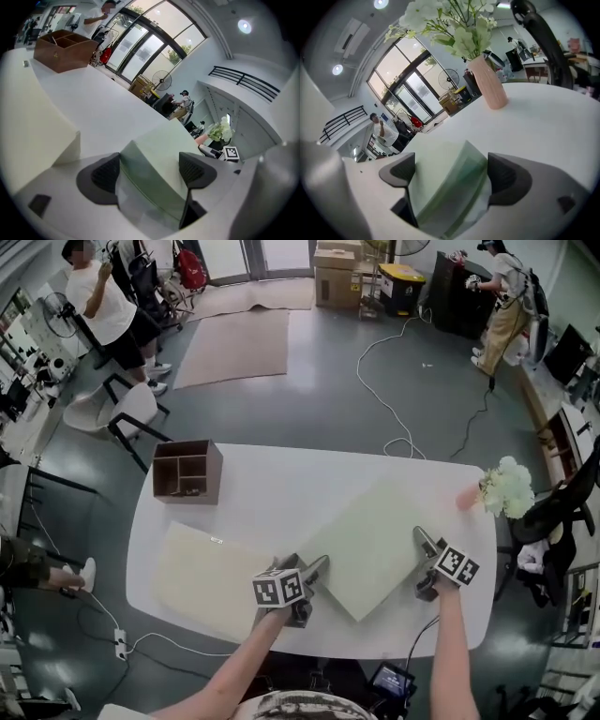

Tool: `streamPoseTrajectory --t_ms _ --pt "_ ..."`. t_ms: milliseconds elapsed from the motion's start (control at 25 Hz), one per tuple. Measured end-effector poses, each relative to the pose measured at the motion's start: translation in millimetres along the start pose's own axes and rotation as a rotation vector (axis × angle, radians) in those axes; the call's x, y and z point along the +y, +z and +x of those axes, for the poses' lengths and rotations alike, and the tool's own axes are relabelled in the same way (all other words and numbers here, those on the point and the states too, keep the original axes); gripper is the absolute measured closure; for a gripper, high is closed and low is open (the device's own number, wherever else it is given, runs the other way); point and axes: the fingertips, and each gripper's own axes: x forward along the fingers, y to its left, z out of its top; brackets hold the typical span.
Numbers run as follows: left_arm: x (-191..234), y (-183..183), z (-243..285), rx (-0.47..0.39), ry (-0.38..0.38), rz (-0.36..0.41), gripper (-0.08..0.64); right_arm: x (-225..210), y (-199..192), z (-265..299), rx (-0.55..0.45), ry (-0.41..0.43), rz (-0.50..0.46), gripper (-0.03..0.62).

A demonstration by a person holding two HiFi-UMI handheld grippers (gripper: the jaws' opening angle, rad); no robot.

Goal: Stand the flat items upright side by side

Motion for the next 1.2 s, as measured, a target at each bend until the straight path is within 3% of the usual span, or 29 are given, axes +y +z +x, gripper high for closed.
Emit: streamPoseTrajectory --t_ms 480,1200 --pt "-0.9 13.5 10.2 -0.007 -0.098 0.039 0.169 14.4 15.2 -19.0 -0.087 0.055 -0.055 0.143" --pt "-17.9 14.1 10.8 0.054 -0.28 0.076 0.169 134.5 70.2 -123.0 -0.338 0.147 -0.55 0.192"
